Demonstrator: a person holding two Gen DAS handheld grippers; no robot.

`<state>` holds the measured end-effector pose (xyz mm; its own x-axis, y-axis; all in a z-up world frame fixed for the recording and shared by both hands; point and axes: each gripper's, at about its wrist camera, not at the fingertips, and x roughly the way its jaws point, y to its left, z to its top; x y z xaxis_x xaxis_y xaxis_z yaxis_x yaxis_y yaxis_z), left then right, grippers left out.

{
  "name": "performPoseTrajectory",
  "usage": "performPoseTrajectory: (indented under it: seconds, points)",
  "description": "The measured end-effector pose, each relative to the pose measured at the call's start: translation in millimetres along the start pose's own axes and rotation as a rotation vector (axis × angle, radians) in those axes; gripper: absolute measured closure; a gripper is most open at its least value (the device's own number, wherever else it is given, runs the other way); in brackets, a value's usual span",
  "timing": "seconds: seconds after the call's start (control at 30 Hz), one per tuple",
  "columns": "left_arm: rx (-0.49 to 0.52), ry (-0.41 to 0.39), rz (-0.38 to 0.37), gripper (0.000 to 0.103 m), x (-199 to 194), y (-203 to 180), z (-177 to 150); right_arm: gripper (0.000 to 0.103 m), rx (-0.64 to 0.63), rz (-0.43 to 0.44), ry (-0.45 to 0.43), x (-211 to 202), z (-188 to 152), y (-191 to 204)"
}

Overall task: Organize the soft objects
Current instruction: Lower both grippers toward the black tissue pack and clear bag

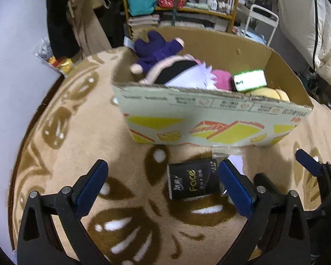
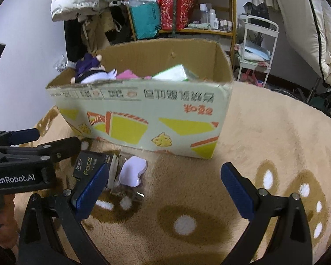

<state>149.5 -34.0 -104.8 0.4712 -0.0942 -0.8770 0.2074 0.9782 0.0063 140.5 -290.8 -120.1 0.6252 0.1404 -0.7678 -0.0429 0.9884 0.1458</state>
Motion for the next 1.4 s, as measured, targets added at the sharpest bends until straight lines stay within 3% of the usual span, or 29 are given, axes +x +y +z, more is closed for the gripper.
performPoseTrajectory:
  seconds: [0.2, 0.57, 0.97, 1.17, 1.37, 1.4]
  points:
    - [0.024, 0.050, -0.001, 0.004, 17, -9, 1, 0.000, 0.005, 0.030, 0.047, 16, -3, 7]
    - [0.036, 0.166, -0.009, 0.004, 51, -15, -1, 0.000, -0.041, 0.011, 0.100, 41, -9, 18]
    - [-0.001, 0.185, -0.070, 0.004, 60, -8, 4, 0.000, -0.044, 0.007, 0.135, 53, -9, 18]
    - [0.026, 0.230, -0.024, 0.004, 72, -16, 3, 0.000, -0.086, 0.011, 0.146, 58, -12, 31]
    - [0.042, 0.239, 0.019, 0.014, 73, -24, 2, 0.000, -0.163, -0.011, 0.143, 60, -18, 54]
    - [0.041, 0.242, 0.022, 0.018, 73, -22, 2, 0.005, -0.169, -0.002, 0.145, 61, -18, 57]
